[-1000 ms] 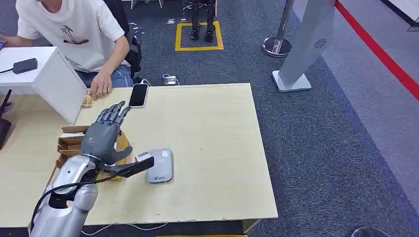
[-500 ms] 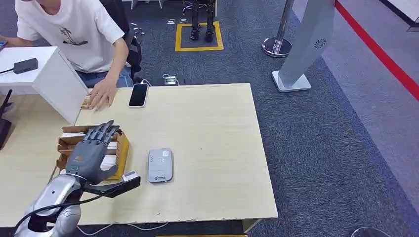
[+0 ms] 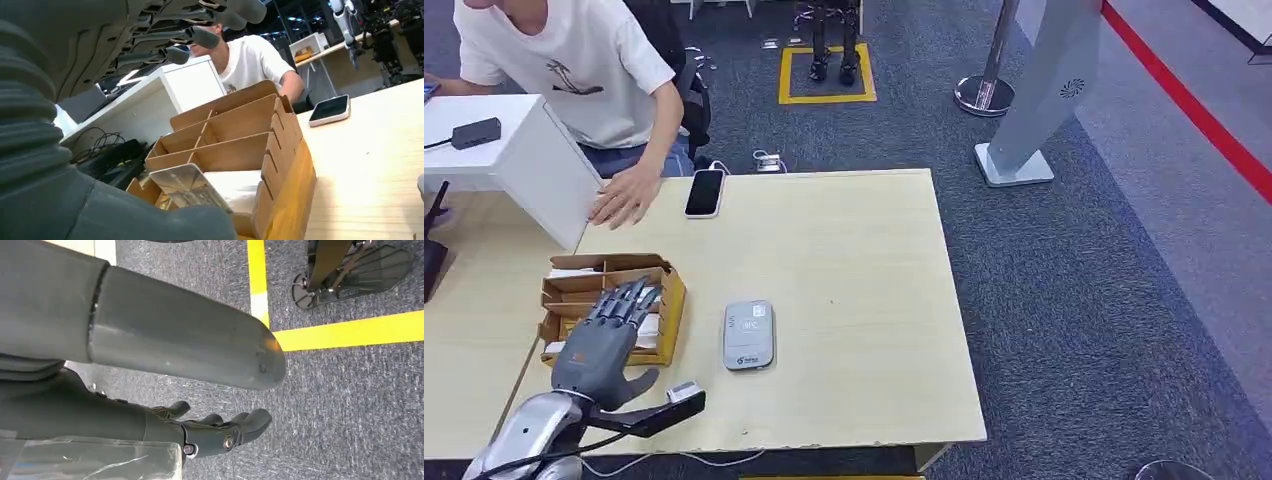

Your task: Pass the card to the sensor for recognition and then transmit it.

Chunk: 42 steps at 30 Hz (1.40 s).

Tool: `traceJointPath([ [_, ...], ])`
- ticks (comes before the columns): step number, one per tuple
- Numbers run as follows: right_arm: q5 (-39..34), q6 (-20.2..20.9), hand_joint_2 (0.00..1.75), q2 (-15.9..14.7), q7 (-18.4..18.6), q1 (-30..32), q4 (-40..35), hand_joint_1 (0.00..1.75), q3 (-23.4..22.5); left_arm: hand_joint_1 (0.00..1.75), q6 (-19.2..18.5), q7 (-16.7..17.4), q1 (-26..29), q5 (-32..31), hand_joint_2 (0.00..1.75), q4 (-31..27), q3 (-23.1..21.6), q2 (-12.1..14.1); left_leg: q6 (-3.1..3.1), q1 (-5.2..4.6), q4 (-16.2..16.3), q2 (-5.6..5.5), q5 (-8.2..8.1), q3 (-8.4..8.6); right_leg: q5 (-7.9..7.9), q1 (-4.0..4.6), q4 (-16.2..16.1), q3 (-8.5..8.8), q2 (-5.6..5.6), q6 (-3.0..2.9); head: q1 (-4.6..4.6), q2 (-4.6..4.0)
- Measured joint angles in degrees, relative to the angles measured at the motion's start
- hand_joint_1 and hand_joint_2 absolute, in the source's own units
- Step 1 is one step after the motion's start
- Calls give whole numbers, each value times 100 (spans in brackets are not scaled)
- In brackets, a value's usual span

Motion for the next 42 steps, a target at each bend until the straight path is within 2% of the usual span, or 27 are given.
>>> traceJointPath([
  [13,39,-13,0,0,70,-1,0,0,0,0,-109,354,542,-556,175,-177,310,-81,0,0,0,-2,0,0,0,0,-1,0,-2,0,0,0],
  [20,125,-20,0,0,85,-3,0,0,0,0,-109,518,538,-1323,175,-177,520,-322,0,0,0,-2,0,1,0,0,-1,1,-2,0,0,0],
  [25,207,-20,0,0,129,-3,0,0,0,0,-140,577,518,-1562,175,-166,708,-498,0,0,0,-2,0,1,1,0,-1,1,-1,0,-2,2],
  [33,284,-20,0,0,203,-6,0,0,0,0,-179,461,428,-1722,175,-50,992,-728,0,0,0,-2,0,1,0,0,-1,0,-1,0,0,0],
  [42,284,-20,0,0,195,-6,0,0,0,0,-212,400,303,-1799,175,96,1086,-848,0,0,0,-2,0,2,0,0,-1,0,-1,0,0,0],
])
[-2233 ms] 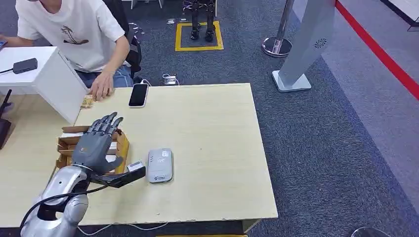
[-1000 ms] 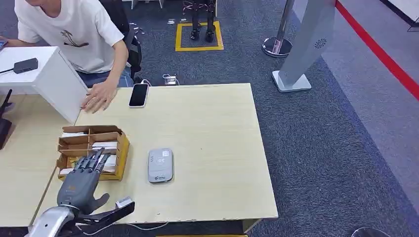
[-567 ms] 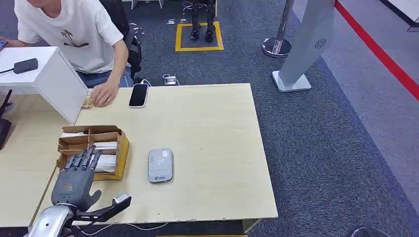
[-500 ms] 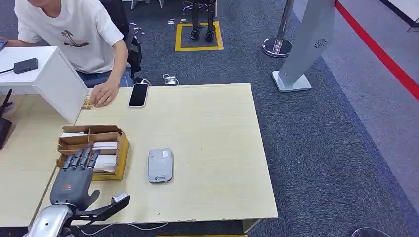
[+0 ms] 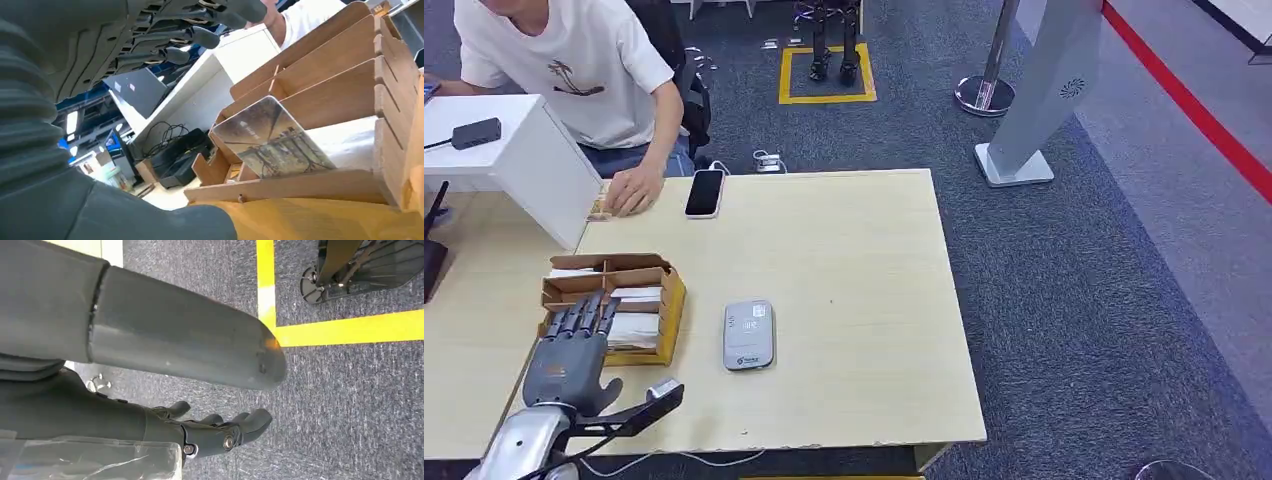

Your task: Pass the card to the sensor for recognition and then transmit it.

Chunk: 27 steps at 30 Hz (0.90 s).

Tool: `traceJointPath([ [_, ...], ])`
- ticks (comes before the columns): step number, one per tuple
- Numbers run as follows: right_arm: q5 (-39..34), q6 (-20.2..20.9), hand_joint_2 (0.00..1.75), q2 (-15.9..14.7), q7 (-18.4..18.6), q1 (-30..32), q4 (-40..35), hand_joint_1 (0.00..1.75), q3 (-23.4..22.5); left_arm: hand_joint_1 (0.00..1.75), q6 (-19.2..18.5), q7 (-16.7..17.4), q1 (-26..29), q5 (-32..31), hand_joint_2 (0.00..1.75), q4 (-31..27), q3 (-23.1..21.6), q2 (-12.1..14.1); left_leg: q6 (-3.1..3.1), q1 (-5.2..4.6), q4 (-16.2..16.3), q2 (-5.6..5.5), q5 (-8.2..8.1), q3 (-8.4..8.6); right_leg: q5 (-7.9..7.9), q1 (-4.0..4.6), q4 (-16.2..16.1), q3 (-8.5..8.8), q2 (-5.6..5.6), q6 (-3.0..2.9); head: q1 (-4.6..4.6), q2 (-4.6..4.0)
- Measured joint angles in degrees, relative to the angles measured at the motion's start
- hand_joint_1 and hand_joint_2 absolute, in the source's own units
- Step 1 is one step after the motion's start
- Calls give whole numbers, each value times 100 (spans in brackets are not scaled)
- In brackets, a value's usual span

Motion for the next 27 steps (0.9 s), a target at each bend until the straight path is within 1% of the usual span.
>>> traceJointPath([
  [8,59,2,0,0,-13,-1,0,0,0,0,-24,-85,-142,-35,175,142,2,-81,0,0,0,0,0,0,0,0,0,0,-1,0,0,0],
  [19,118,17,0,-2,-31,-2,0,0,0,0,-28,-181,-602,-42,175,612,-9,-254,0,0,1,0,1,2,2,0,0,0,0,-2,0,0],
  [27,133,17,0,-2,-31,-4,0,0,0,0,-28,-186,-732,-42,175,743,-26,-278,0,0,1,1,0,2,2,0,0,-1,1,-2,0,0],
])
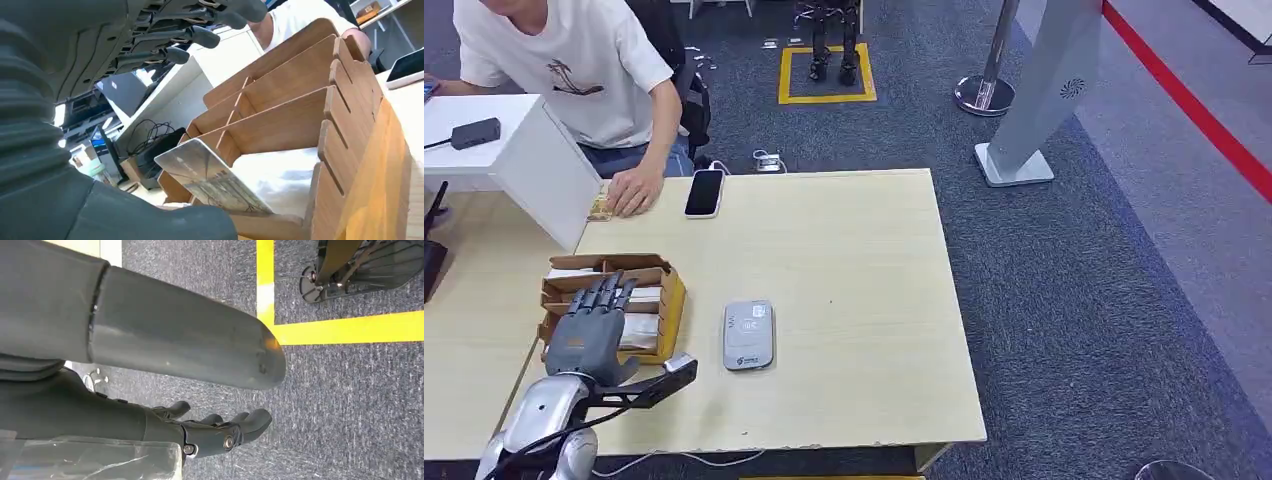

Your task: Pass the card to the sensor for recognition and then transmit it.

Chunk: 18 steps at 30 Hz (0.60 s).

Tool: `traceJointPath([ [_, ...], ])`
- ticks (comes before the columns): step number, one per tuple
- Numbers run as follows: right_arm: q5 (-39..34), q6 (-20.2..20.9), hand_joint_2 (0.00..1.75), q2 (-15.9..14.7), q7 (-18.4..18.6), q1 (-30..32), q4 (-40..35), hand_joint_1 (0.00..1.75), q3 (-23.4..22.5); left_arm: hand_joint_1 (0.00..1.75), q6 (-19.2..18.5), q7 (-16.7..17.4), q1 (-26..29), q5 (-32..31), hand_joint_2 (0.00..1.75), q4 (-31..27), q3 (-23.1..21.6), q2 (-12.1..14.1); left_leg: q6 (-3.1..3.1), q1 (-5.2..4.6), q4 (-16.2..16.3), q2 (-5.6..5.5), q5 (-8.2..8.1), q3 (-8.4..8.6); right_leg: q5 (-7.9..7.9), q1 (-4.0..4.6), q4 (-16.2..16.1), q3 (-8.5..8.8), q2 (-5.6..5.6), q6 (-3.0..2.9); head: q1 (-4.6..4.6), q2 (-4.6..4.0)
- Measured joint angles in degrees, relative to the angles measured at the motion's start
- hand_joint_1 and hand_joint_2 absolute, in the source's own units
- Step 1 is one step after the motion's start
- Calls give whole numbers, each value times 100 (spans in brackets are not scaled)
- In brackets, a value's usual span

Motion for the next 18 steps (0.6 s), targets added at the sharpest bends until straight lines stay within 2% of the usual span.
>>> traceJointPath([
  [18,9,2,0,0,-24,0,0,0,2,0,-127,-26,-156,39,175,133,-24,31,0,0,0,0,0,0,0,0,0,0,0,0,0,0],
])
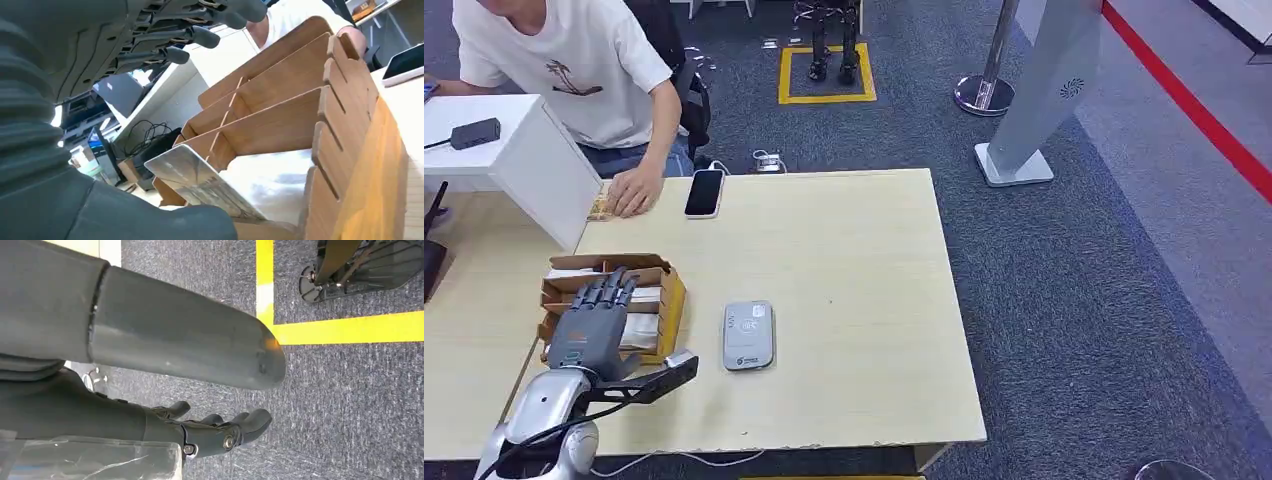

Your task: Pass the card to the sensor for recognition and then transmit it.

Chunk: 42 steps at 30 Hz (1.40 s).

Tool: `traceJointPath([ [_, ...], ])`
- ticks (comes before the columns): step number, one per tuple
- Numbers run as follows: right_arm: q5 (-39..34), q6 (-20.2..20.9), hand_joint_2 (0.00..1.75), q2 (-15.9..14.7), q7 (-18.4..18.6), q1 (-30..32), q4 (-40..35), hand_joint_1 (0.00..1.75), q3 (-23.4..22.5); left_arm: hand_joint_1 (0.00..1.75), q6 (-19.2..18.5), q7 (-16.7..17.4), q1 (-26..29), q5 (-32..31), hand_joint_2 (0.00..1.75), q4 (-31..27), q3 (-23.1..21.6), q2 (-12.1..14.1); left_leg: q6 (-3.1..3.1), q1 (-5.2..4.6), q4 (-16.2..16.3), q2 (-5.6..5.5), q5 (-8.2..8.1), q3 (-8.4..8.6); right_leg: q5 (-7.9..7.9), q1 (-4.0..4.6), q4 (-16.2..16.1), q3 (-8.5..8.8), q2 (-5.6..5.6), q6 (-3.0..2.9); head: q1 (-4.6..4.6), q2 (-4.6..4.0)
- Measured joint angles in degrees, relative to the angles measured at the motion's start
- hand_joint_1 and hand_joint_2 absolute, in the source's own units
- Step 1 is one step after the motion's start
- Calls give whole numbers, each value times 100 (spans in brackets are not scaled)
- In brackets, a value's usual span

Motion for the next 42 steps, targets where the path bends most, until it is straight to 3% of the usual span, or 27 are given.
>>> traceJointPath([
  [21,-68,0,0,0,-4,-1,0,0,-2,0,-184,35,6,74,175,0,0,186,0,0,0,0,0,-1,0,0,0,0,0,0,0,0],
  [22,-68,-2,0,0,-20,-1,0,0,-2,73,-186,35,6,74,175,0,0,186,0,0,0,-1,0,-1,0,0,0,0,0,0,0,0],
  [23,-70,0,0,0,-22,-1,0,0,-2,175,-186,35,6,79,175,0,0,186,0,0,0,0,0,-1,0,0,0,0,0,0,0,0],
  [42,-72,0,0,0,-24,-2,0,0,-2,175,22,44,-44,83,175,0,-190,127,0,0,0,1,0,1,0,0,0,0,1,0,0,0],
])
